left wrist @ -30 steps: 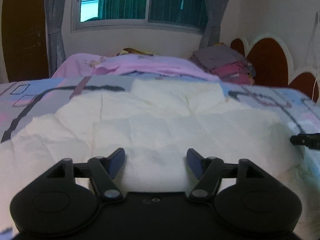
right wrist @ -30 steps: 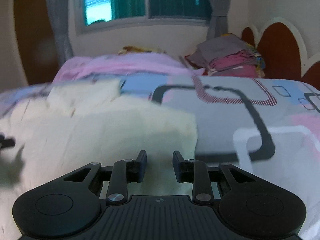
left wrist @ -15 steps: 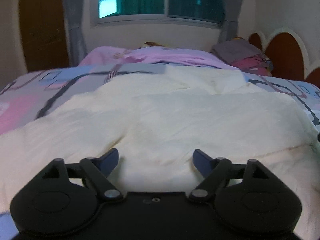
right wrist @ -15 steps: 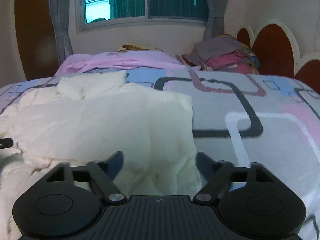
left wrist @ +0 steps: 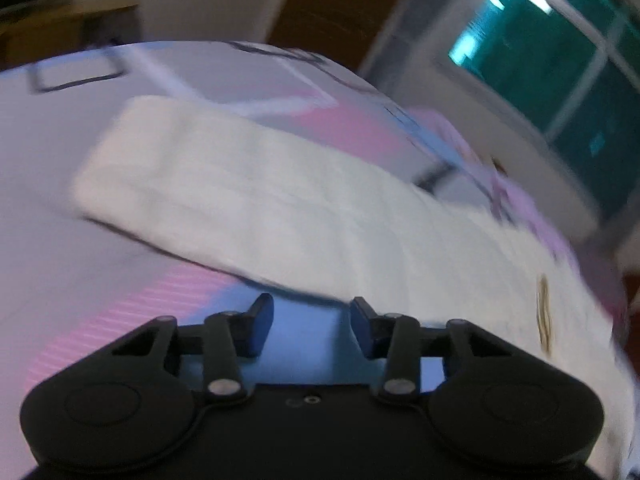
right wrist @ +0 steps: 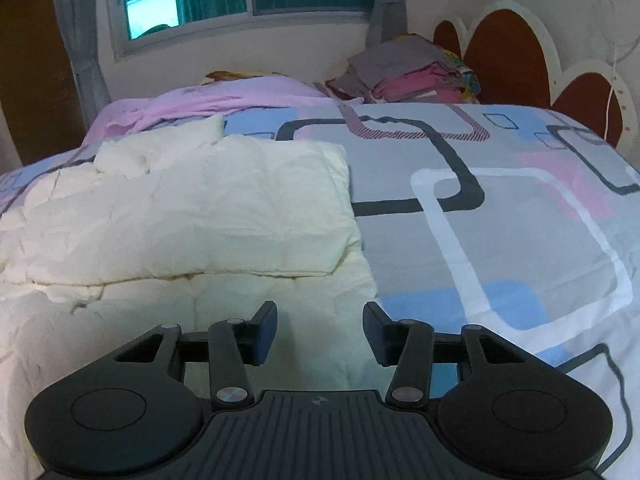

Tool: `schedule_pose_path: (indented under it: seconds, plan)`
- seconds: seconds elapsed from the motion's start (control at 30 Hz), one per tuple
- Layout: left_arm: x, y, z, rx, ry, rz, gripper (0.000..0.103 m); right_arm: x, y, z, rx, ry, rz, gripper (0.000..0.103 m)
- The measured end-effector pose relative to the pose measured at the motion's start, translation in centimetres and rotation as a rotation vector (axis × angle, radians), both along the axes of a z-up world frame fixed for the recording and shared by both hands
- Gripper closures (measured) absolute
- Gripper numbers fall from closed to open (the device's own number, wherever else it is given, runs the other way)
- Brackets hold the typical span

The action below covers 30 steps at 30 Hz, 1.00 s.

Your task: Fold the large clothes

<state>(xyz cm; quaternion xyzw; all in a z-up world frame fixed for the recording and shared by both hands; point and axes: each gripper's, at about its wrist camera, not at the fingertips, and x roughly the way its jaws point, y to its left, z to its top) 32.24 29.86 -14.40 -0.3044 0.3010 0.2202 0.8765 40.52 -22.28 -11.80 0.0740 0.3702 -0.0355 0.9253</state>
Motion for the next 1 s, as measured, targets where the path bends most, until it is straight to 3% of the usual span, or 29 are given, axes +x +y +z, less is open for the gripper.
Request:
schedule_pose_path:
  seconds: [0.23, 0.27, 0.33, 0.4, 0.57, 0.7, 1.0]
  plan:
    - [-0.4, 5.7, -0.9, -0.191, -0.126, 0.171, 0.065, 0.6, 1.1, 0.7, 0.065, 0.004, -0.059, 0.055]
    - [0.1, 6.0, -0.7, -0.190, -0.126, 0.170, 0.067, 0.6, 1.2, 0.8, 0.065, 0.003, -0.059, 0.055]
    - [1.0, 5.9, 0.3, -0.141, -0.146, 0.141, 0.096, 0.7, 1.4, 1.2, 0.060, -0.004, -0.056, 0.055]
    - [1.7, 5.2, 1.8, -0.059, -0.180, 0.096, 0.096, 0.7, 1.6, 1.6, 0.054, -0.014, -0.052, 0.055]
    - [5.7, 0.1, 6.3, 0.087, -0.261, -0.102, 0.095, 1.2, 1.8, 2.1, 0.061, -0.034, -0.052, 0.055]
    - [9.1, -6.7, 8.2, 0.172, -0.279, -0.318, 0.095, 2.0, 1.9, 2.4, 0.097, -0.046, -0.055, 0.055]
    - [16.7, -22.9, 6.9, 0.180, -0.235, -0.709, 0.098, 2.6, 1.6, 3.0, 0.173, -0.081, -0.040, 0.055]
